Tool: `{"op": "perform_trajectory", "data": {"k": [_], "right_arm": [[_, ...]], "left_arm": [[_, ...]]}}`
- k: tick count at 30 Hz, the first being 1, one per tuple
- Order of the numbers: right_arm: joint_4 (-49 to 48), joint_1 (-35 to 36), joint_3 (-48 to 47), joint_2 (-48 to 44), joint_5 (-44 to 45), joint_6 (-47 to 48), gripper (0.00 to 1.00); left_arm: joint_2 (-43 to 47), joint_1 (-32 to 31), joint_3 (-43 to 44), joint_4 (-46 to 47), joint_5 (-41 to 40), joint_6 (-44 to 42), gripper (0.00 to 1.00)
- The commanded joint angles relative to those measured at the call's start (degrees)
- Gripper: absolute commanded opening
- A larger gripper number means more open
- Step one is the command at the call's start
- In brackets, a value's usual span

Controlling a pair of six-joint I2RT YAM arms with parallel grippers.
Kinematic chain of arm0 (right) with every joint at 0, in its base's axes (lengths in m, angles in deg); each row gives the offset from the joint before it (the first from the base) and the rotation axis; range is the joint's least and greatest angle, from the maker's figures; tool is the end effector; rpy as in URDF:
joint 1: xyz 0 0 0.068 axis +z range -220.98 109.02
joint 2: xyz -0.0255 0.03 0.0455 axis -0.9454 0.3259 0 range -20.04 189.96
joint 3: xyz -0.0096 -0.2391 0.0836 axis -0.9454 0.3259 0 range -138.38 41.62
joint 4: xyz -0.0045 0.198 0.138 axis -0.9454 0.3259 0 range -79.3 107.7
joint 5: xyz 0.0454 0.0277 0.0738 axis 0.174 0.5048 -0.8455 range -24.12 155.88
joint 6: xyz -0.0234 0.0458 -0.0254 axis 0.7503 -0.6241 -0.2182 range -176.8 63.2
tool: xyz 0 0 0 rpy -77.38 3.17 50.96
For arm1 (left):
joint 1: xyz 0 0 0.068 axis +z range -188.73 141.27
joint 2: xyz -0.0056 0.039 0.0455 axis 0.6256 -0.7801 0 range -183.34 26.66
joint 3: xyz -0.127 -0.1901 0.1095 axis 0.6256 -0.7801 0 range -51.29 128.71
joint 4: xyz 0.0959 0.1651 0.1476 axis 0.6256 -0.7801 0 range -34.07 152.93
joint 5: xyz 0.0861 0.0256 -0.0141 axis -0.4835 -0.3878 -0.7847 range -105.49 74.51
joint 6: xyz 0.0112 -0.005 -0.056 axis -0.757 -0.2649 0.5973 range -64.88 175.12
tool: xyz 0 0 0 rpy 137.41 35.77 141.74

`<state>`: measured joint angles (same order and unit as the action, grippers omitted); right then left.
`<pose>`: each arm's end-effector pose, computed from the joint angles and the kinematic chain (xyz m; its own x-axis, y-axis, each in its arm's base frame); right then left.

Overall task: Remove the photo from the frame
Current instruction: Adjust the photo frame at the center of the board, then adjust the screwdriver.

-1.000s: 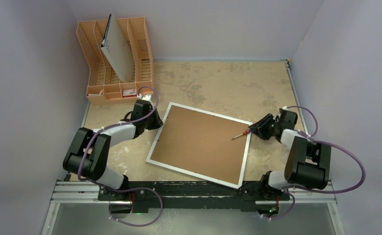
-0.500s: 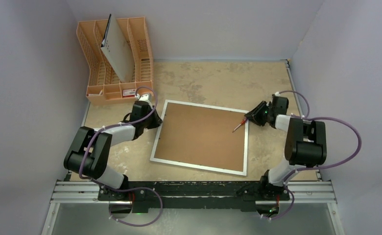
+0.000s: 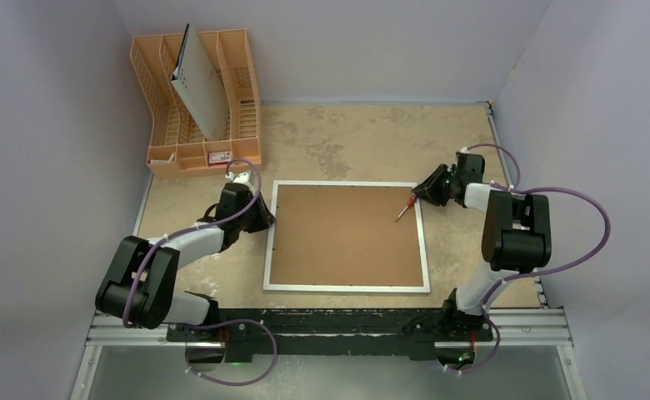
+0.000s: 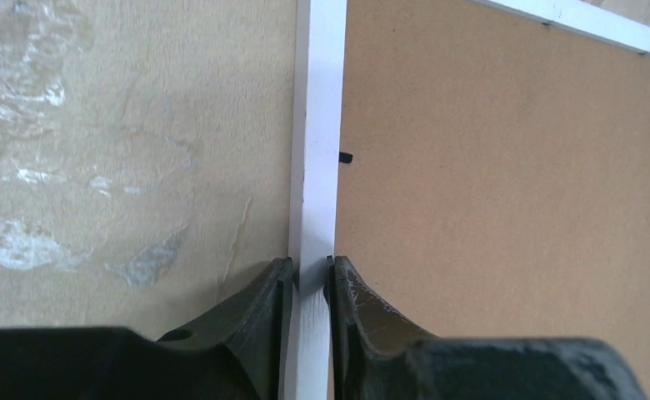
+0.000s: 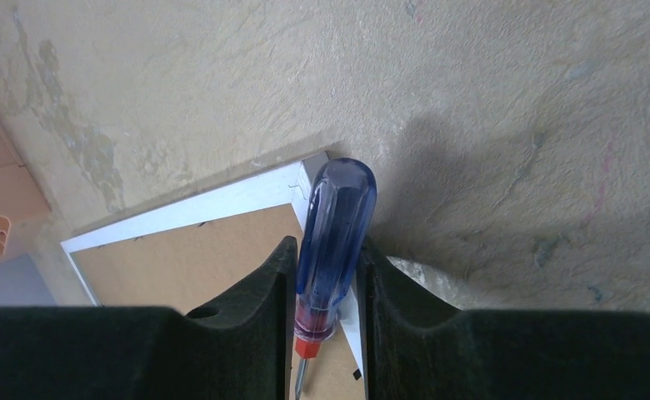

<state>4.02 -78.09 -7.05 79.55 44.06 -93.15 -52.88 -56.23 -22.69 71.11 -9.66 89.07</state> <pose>0.3275 -0.0257 0.1404 -0.6461 0.6352 -0.4232 0.2902 0.7172 0.6336 0.2344 -0.0783 0.1401 -0.7439 -0.3481 -0.5705 -0.0546 0.8825 -0.4672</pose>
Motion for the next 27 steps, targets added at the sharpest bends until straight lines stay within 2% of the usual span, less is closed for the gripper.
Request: {"op": "perform_trajectory", "data": {"k": [1,4,9,11,14,18,22,24,27], "right_arm": [[9.21,2.07,-1.11,-1.72,-2.88,1.70,0.21],[10.43,2.06,-1.96,-3.20,-2.61,2.30,0.14],[11.85,2.06,-2.76,-5.43,-2.63,2.86,0.11],[11.95,2.04,-2.95,-6.22,-2.72,3.31,0.00],[13.22,2.05,-3.49,-7.55,-1.73,3.43,0.02],[14.83,2.07,-4.00,-8.83,-0.12,4.22,0.00],[11.68,2.14,-3.37,-12.77,-4.10,4.40,0.00],[7.48,2.30,-1.36,-16.15,-8.76,2.49,0.00],[-1.54,3.86,2.20,-21.81,-14.54,-1.53,0.00]], "left_arm": [[0.85,-1.25,0.16,-9.10,1.46,-0.66,0.26],[1.17,-1.24,2.62,-12.50,-0.15,-2.11,0.29],[3.14,-1.22,4.62,-14.43,-2.41,-3.20,0.33],[3.78,-1.22,5.15,-14.92,-2.87,-3.56,0.34],[4.31,-1.22,6.03,-16.03,-3.88,-4.40,0.36],[4.52,-1.22,6.99,-17.11,-4.30,-4.98,0.37],[7.24,-1.22,8.35,-17.11,-4.08,-6.24,0.37],[8.91,-1.22,9.49,-15.21,-0.62,-8.42,0.37],[9.82,-1.27,9.88,-4.88,14.37,-11.11,0.39]]}}
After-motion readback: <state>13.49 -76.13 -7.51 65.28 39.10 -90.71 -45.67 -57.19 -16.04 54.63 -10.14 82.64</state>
